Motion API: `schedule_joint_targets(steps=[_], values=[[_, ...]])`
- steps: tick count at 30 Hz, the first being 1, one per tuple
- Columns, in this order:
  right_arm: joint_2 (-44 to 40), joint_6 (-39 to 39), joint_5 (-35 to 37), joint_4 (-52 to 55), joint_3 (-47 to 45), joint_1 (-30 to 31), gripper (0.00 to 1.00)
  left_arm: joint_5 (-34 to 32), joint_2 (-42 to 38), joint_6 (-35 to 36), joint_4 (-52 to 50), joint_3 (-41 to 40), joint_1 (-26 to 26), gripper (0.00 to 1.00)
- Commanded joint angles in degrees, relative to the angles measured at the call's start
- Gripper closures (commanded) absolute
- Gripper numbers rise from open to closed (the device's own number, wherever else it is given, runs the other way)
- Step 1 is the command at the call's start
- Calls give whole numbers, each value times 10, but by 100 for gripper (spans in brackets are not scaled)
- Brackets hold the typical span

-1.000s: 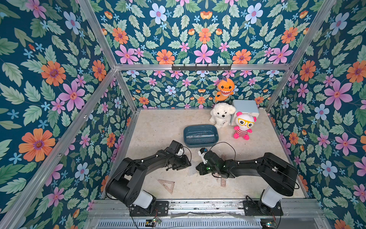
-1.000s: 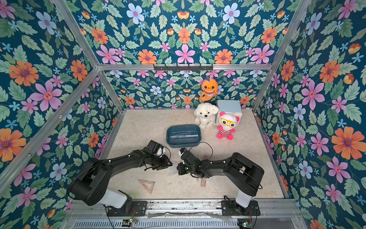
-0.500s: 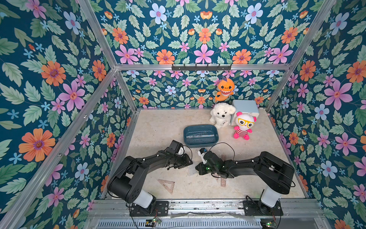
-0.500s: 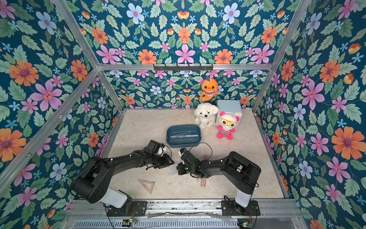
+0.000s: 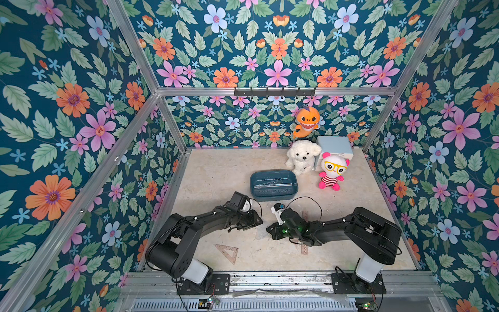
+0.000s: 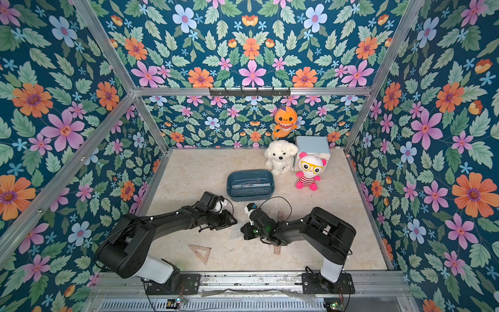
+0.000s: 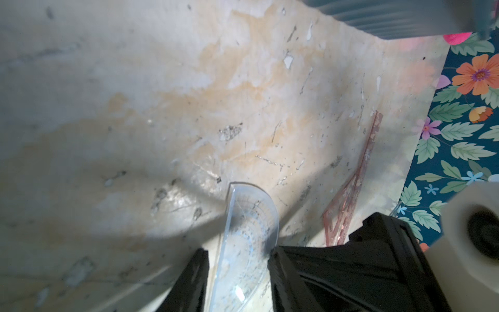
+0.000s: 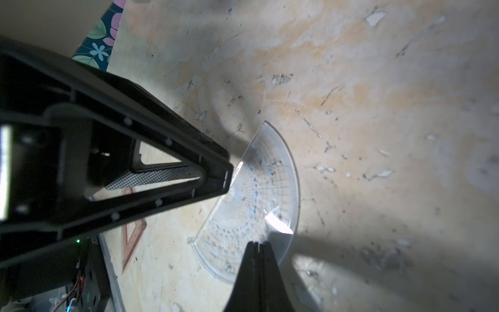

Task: Put the scattered rulers into the storage box
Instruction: Pick up the ruler from the center of the board.

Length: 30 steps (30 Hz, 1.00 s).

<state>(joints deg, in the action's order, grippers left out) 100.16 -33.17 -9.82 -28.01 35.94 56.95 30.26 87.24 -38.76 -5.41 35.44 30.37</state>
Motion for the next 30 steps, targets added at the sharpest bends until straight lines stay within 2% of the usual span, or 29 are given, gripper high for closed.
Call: schedule_joint_targets(steps=[1, 30], values=[[3, -5, 5, 63, -10, 0, 100, -61, 10, 8, -84, -8, 0, 56], [21, -22, 1, 25, -42, 0, 100, -41, 10, 8, -76, -17, 0, 53]])
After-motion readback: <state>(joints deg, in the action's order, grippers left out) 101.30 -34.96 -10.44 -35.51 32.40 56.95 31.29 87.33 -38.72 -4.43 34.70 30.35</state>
